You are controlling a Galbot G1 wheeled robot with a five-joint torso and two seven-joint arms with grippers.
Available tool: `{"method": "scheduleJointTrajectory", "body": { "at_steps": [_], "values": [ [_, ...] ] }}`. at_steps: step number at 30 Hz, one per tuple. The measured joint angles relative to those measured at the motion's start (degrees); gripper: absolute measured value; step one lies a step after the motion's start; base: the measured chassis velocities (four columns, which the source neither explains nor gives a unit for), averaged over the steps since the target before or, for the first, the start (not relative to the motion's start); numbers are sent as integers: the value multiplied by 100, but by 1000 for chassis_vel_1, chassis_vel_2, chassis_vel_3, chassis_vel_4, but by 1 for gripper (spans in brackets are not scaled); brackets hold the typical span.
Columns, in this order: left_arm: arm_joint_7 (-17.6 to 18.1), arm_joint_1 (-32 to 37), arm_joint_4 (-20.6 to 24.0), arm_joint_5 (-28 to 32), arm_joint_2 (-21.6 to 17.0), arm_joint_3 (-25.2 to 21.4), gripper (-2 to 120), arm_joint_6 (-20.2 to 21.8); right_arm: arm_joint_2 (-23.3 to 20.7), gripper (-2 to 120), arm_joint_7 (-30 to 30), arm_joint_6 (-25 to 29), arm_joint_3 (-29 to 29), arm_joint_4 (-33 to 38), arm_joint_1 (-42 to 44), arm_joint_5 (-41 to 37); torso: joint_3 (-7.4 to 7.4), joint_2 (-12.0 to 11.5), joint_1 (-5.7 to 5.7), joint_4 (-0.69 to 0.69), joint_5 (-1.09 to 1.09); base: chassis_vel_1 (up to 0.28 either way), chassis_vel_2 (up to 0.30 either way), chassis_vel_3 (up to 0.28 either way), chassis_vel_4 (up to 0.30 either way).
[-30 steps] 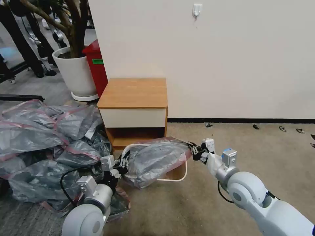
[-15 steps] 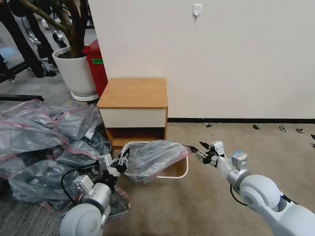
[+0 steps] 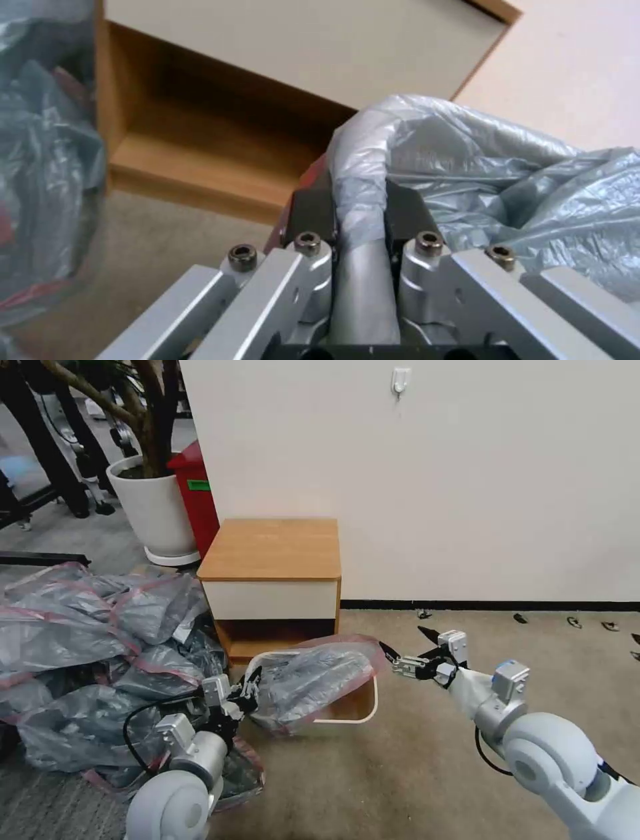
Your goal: Pick up the garbage bag from the table and place it over the trash can.
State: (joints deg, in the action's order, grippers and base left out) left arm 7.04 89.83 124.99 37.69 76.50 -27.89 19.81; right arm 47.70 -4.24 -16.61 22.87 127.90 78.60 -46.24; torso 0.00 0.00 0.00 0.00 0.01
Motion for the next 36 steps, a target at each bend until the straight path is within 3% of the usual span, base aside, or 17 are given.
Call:
{"method": "scheduleJointTrajectory", "body": {
  "at_steps": [2, 6, 19, 36],
  "values": [
    [75, -46, -69, -5, 136, -41, 9, -58, 297, 100, -399, 1, 68, 378, 144, -820, 0, 0, 0, 0, 0, 0, 0, 0, 0],
    [80, -105, -146, -6, 217, -25, 9, -262, 584, 100, -951, -154, -223, 790, 317, -1446, 0, 0, 0, 0, 0, 0, 0, 0, 0],
    [15, -157, -212, -216, 302, 185, 9, -661, 1022, 100, -1500, -660, -1577, 761, 237, -959, 0, 0, 0, 0, -1, 0, 0, 0, 0],
    [-105, -55, -197, -315, 339, 315, 9, -694, 1353, 93, -1570, -617, -1821, 392, 9, -1047, 0, 0, 0, 0, -1, 0, 0, 0, 0]
  ]
}}
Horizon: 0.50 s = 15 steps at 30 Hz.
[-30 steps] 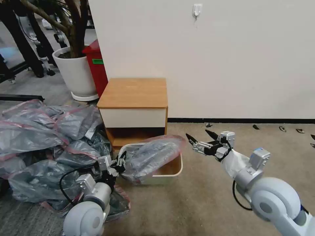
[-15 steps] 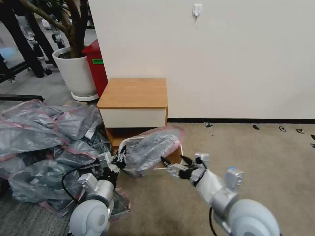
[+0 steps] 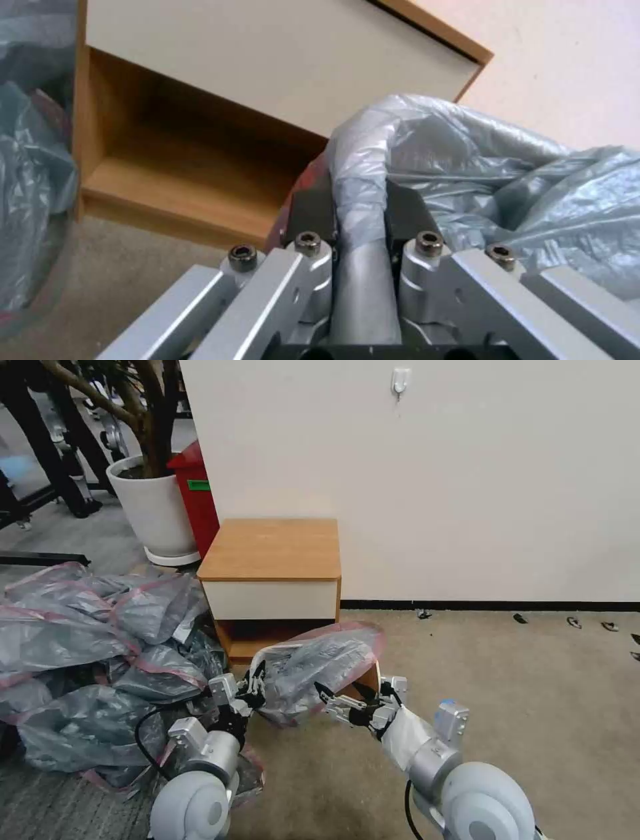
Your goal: Pick up the garbage bag from the table and place it over the trash can.
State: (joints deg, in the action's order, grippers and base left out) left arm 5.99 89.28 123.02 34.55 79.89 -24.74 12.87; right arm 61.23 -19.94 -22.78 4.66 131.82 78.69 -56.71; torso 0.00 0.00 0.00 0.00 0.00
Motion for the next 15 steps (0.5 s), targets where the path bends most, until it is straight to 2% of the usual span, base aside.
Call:
{"method": "scheduleJointTrajectory", "body": {
  "at_steps": [2, 4, 5, 9, 11, 13, 15],
  "values": [
    [-5, 7, 5, 0, 0, 1, 9, 0, 9, 91, 3, 8, -2, -14, -5, 2, 0, 0, 0, 0, 0, 0, 0, 0, 0],
    [-35, 56, 24, 5, 11, 11, 9, 0, 70, 79, 33, 58, -7, -74, -12, 34, 0, 0, 0, 0, 0, 0, 0, 0, 0],
    [-35, 56, 24, 5, 11, 11, 9, 0, 70, 79, 33, 58, -7, -74, -12, 34, 0, 0, 0, 0, 0, 0, 0, 0, 0],
    [-37, 80, 28, 10, 46, 10, 9, 0, 111, 60, 120, 91, -31, -79, 17, 127, 0, 0, 0, 0, 0, 0, 0, 0, 0],
    [-37, 76, 28, 12, 50, 10, 9, 0, 115, 57, 136, 98, -36, -78, 21, 147, 0, 0, 0, 0, 0, 0, 0, 0, 0],
    [-34, 65, 28, 18, 58, 6, 9, 1, 123, 45, 173, 109, -40, -78, 34, 197, 0, 0, 0, 0, 0, 0, 0, 0, 0],
    [-29, 62, 28, 19, 60, -1, 9, 2, 126, 42, 191, 120, -43, -78, 45, 232, 0, 0, 0, -1, 0, 0, 0, 0, 0]
  ]
}}
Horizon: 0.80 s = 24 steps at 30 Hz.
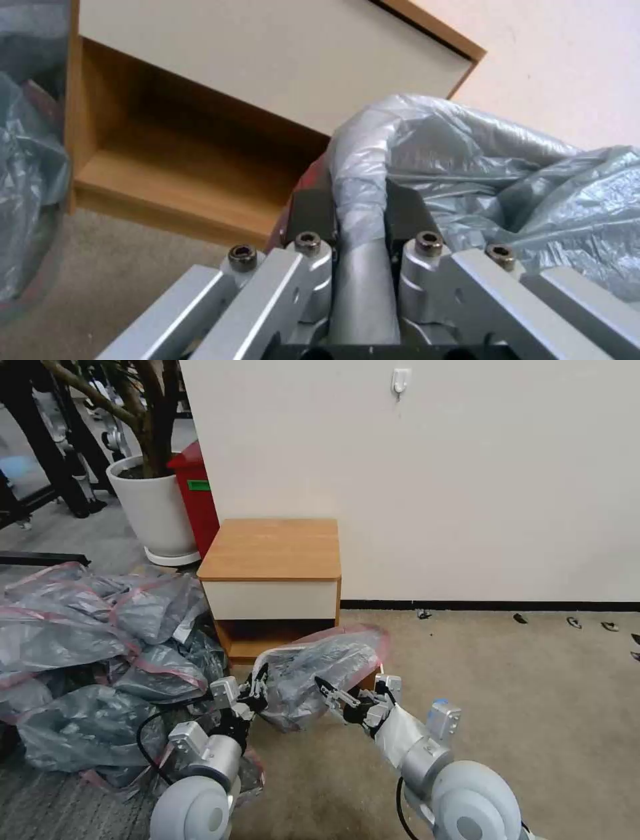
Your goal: Pick up the garbage bag from the table and place it over the trash can.
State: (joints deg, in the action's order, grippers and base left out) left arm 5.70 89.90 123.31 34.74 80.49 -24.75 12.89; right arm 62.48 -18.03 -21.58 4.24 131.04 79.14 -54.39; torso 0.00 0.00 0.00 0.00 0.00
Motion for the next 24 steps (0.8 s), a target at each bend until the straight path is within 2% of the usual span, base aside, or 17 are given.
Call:
{"method": "scheduleJointTrajectory", "body": {
  "at_steps": [1, 2, 3, 6, 9, 10, 12, 24],
  "values": [
    [7, -3, -2, 2, 2, -8, 9, 3, 3, 36, 30, 16, -4, -2, 9, 43, 0, 0, 0, 0, 0, 0, 0, 0, 0],
    [7, -3, -2, 2, 2, -8, 9, 3, 3, 36, 30, 16, -4, -2, 9, 43, 0, 0, 0, 0, 0, 0, 0, 0, 0],
    [12, -7, -6, 5, 4, -17, 9, 7, 7, 29, 62, 26, -6, -10, 18, 88, 0, 0, 0, 0, 0, 0, 0, 0, 0],
    [20, -16, -16, 11, 7, -29, 9, 9, 16, 22, 103, 45, -11, -25, 32, 152, 0, 0, 0, 0, 0, 0, 0, 0, 0],
    [30, -24, -28, 18, 15, -45, 9, 15, 32, 8, 152, 77, -48, -43, 45, 250, 0, 0, 0, 0, 0, 0, 0, 0, 0],
    [30, -24, -28, 18, 15, -45, 9, 15, 32, 8, 152, 77, -48, -43, 45, 250, 0, 0, 0, 0, 0, 0, 0, 0, 0],
    [34, -24, -28, 20, 24, -51, 9, 19, 61, 0, 180, 101, -78, -56, 46, 309, 0, 0, 0, 0, 0, 0, 0, 0, 0],
    [84, -30, -41, 162, 53, -139, 9, 57, 84, 0, 327, 227, -85, -44, 149, 436, 0, 0, 0, 0, 0, 0, 0, 0, 0]
  ]
}}
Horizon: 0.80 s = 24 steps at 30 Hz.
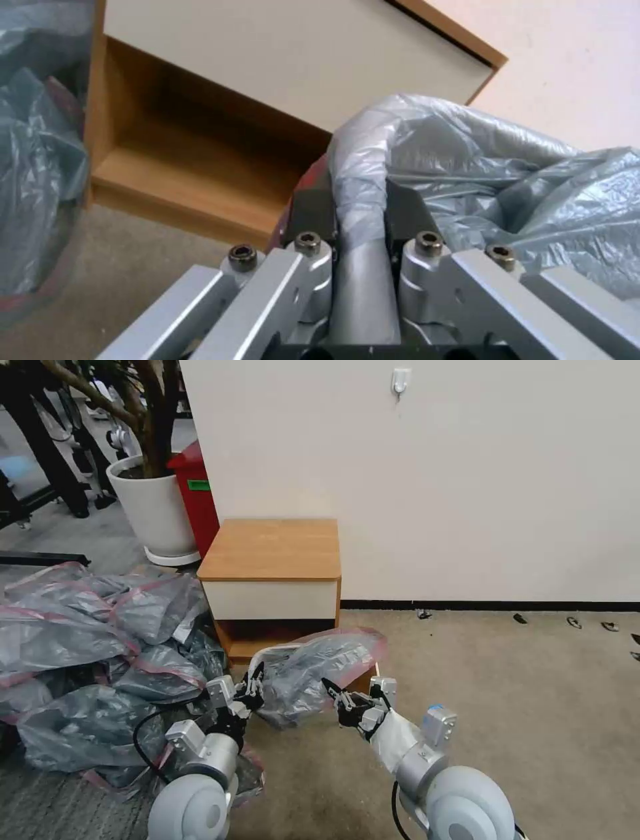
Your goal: Pick up the garbage bag from the table and place it over the trash can.
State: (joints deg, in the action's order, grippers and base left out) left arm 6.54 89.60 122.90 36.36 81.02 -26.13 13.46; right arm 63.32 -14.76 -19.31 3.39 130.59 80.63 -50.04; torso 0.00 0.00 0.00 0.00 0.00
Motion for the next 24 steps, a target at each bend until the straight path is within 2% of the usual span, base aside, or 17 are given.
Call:
{"method": "scheduleJointTrajectory", "body": {
  "at_steps": [16, 24],
  "values": [
    [391, -131, -23, 803, 176, -285, 9, 343, 29, 0, 392, 343, 141, 301, 626, 360, 0, 0, 0, 0, 0, 0, 0, 0, 0],
    [612, -211, -34, 1418, 202, -457, 9, 548, -64, 0, 679, 668, 576, 214, 941, 521, 0, 0, 0, -1, 0, 0, 0, 0, 0]
  ]
}}
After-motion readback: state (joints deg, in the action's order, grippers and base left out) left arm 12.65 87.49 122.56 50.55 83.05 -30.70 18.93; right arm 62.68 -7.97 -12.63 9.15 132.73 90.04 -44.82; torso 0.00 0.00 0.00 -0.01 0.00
